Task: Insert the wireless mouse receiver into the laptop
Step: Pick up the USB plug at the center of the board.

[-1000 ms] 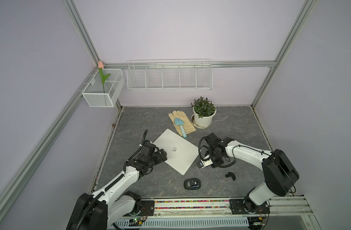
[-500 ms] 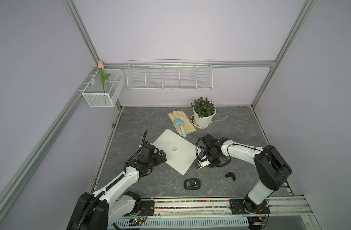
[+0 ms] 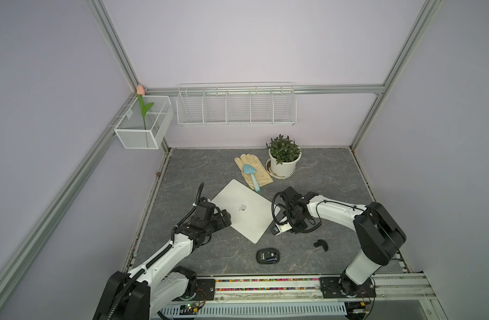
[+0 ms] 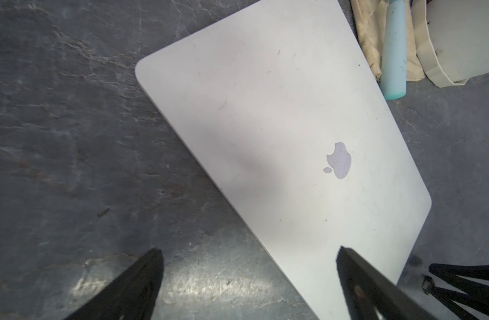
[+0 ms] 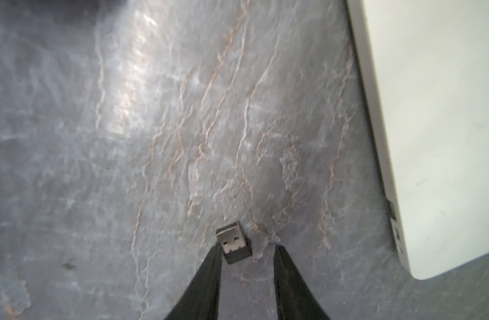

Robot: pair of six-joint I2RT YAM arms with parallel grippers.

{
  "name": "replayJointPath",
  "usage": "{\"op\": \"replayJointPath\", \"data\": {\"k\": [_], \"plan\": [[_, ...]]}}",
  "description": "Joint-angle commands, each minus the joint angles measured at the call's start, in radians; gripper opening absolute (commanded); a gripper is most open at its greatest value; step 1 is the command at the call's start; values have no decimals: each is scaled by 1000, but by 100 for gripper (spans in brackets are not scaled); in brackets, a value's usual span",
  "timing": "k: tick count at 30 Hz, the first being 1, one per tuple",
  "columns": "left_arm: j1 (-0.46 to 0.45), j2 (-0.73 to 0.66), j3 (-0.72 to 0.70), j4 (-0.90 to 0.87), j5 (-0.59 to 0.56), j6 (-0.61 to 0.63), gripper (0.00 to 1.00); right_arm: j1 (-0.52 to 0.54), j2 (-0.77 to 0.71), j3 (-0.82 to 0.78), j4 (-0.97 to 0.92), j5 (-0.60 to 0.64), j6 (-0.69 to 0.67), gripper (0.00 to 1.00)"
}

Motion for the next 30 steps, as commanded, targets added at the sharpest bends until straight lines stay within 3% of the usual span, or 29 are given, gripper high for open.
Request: {"op": "replayJointPath", "data": {"k": [1,19,30], "plan": [[7,-17,-15,-7,1,15,99,9,15,-5,-47,-20,1,34],[11,-23,-14,-5,3,15,99,33,17,-18,-88,-21,110,26],[13,-22,-16,-9,2,14,99,31,12,7,-100,-9,230,29]]}}
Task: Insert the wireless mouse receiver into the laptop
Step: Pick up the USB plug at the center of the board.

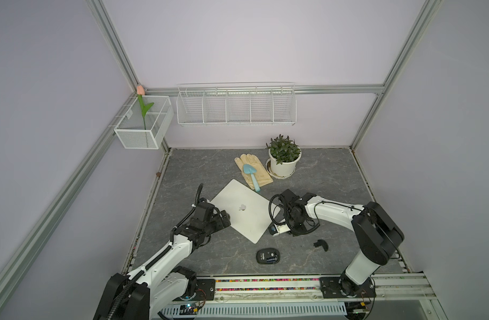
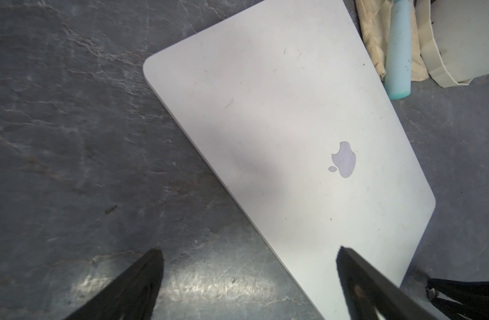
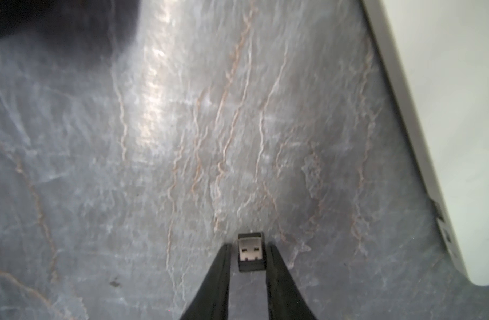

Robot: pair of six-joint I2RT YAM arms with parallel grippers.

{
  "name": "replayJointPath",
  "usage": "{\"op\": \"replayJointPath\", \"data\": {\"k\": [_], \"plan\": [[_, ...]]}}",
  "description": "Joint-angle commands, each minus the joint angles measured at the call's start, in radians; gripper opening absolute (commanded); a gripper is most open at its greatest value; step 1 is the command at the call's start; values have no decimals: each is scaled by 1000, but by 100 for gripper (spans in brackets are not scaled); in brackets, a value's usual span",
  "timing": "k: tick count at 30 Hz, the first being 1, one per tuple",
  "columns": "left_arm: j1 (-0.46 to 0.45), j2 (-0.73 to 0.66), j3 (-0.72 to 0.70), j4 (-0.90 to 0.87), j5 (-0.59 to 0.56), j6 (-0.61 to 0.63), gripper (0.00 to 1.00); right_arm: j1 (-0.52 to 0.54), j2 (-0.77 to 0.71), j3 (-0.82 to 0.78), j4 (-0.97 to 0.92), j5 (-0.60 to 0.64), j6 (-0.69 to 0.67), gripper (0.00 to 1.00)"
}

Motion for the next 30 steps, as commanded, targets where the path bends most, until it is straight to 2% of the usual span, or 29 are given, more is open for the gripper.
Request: {"op": "replayJointPath", "data": {"k": [1,4,11,26,30], "plan": [[5,-9,-5,-8,3,10,99,7,-2,4,-43,-4,58,30],[5,-11,-4,-11,3,10,99,2,-11,1,-27,-9,79,34],[6,-12,-2,-15,3,11,99,-19,-10,3,-5,-23,104,35],[6,-15,-2,-19,6,14,99,-26,23,16,-5,-39,118,34],[6,-19,-4,-21,4,14,99,-16,51,30,-19,-37,124,31]]}}
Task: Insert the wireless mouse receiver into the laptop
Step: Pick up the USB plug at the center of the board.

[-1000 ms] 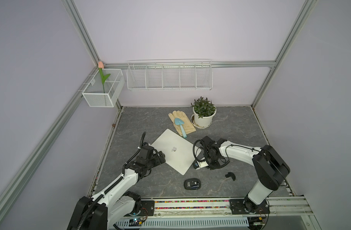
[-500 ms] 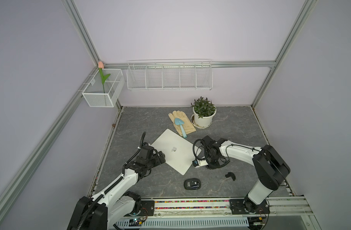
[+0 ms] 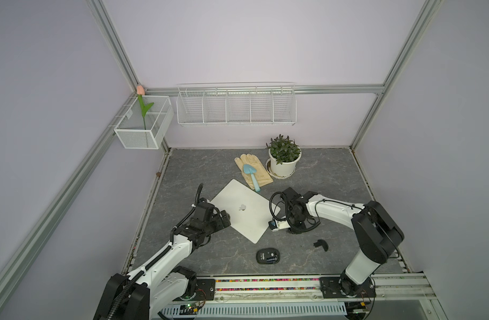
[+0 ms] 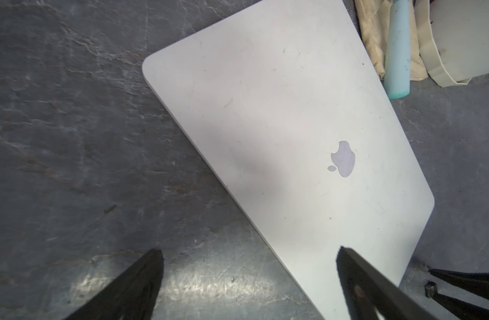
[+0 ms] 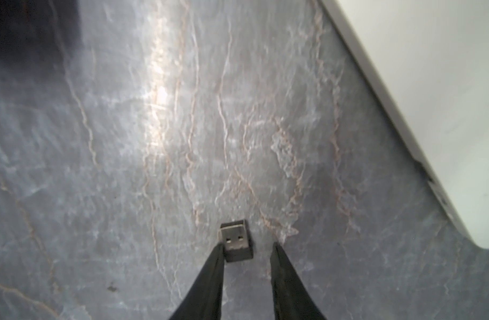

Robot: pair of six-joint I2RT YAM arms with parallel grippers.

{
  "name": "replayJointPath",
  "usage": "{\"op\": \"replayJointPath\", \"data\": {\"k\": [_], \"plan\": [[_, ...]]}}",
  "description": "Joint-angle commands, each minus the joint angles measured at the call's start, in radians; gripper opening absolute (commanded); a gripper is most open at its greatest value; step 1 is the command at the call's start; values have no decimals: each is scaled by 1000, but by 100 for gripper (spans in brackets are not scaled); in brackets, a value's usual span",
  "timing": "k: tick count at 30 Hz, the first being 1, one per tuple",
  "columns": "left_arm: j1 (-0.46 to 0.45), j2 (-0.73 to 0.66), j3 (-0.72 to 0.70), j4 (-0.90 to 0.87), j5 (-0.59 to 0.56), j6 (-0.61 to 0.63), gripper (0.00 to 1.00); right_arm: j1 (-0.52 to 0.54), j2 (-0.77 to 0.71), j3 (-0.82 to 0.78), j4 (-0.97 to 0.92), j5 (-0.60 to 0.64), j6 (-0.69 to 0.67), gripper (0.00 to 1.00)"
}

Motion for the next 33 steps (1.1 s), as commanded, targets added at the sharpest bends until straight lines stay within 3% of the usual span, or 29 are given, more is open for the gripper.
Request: {"op": "replayJointPath", "data": {"k": [1,16,20,33], "plan": [[5,-17,-4,-19,1,13,99,13,39,15,-25,-34,15,30],[6,-36,-17,-26,-2,17,99,33,29,-2,-56,-16,21,24],[8,-43,-17,-27,-2,17,99,41,16,-19,-44,-9,32,33],[8,-60,-28,-37,-3,10,99,45,19,-19,-12,10,44,37]]}}
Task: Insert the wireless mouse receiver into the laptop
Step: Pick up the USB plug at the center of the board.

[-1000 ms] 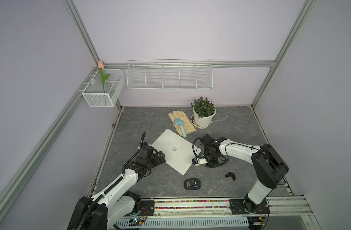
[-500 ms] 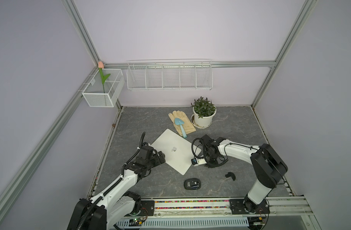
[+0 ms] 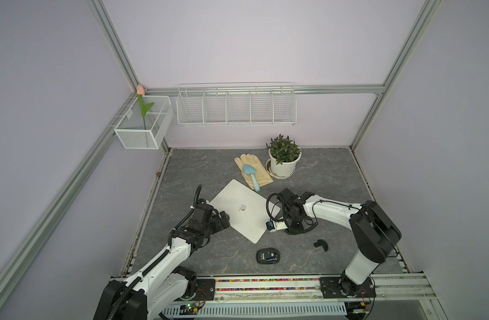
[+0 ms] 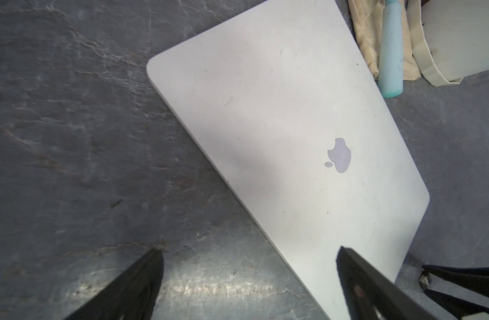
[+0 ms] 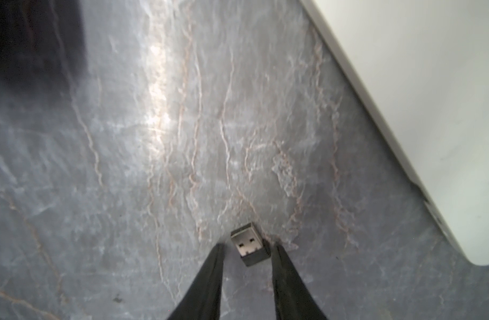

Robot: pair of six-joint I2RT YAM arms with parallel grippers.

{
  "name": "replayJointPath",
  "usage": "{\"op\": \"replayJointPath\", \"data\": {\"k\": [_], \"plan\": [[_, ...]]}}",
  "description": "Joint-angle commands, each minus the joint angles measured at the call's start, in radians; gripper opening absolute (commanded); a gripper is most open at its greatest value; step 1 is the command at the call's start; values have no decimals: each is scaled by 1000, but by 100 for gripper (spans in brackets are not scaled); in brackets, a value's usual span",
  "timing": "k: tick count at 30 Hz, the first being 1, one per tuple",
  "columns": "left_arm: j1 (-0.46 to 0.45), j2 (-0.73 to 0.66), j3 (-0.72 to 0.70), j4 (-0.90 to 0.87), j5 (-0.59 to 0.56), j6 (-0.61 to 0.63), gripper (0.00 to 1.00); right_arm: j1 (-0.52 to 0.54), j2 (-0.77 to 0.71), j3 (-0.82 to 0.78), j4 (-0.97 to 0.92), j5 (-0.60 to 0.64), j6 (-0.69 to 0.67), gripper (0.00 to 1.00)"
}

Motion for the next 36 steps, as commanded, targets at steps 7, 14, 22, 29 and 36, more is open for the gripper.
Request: {"op": "replayJointPath", "data": {"k": [7,14,22,29,36], "plan": [[6,-12,-11,-16,-3,6,99,10,26,-16,-6,0,11,42],[7,-9,-16,-9,-2,6,99,5,28,-3,14,-3,22,42],[7,-9,-16,-9,-2,5,99,2,51,22,13,-13,27,34],[7,-11,-21,-10,-2,5,99,0,53,18,-7,-10,26,26],[7,-13,-21,-10,-2,6,99,-1,20,-16,-2,-7,51,27]]}}
